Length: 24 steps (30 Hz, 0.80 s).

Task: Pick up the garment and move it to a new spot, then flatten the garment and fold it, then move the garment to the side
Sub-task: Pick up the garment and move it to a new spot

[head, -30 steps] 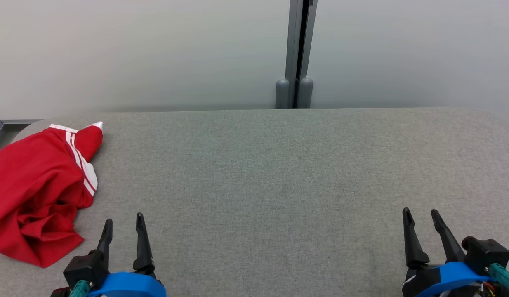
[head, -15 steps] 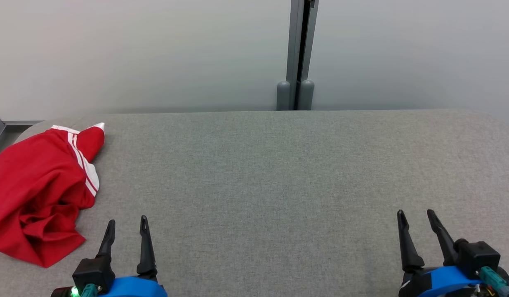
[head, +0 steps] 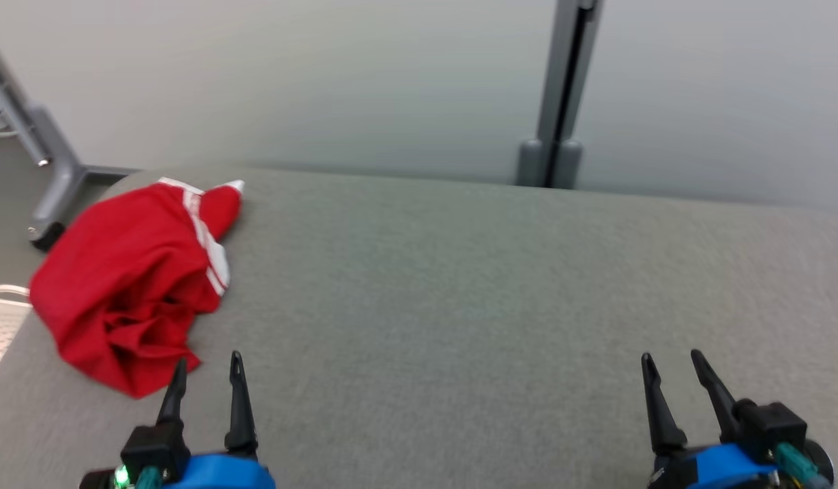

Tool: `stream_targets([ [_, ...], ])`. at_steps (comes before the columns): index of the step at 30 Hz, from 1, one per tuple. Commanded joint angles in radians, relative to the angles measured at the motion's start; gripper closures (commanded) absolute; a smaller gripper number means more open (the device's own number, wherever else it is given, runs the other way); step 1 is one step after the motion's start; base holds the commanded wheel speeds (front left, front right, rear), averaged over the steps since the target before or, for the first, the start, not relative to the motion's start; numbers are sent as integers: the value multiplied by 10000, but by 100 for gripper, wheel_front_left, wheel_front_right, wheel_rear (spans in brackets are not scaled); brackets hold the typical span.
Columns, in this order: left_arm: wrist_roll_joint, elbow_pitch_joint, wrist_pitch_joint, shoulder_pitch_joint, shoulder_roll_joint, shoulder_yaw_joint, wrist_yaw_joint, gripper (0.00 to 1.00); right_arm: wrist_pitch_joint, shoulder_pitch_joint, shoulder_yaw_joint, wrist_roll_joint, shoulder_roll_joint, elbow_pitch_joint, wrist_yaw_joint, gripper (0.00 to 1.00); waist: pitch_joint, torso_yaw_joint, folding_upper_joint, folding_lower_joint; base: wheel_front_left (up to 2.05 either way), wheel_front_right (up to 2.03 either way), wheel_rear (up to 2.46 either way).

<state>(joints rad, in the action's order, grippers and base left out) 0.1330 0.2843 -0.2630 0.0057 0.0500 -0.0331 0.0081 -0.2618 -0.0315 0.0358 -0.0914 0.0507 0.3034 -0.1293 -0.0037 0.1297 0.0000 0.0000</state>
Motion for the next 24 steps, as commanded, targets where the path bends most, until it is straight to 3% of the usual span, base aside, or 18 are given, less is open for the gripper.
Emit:
stream_targets([
  [1, 19, -31, -28, -101, 9, 46, -2, 0, -43, 74, -83, -73, 2, 1, -26, 0, 204, 548, 0, 0, 0, 0, 0],
  [16, 153, -90, -28, 283, -5, 594, 70, 0, -40, -167, -1165, -430, 20, 147, -23, 0, 292, 3804, 0, 0, 0, 0, 0],
  [24, 508, -477, -28, 674, -8, 1182, 319, 0, -40, -712, -2064, -468, 26, 482, -16, 0, 578, 4110, 0, 0, 0, 0, 0],
])
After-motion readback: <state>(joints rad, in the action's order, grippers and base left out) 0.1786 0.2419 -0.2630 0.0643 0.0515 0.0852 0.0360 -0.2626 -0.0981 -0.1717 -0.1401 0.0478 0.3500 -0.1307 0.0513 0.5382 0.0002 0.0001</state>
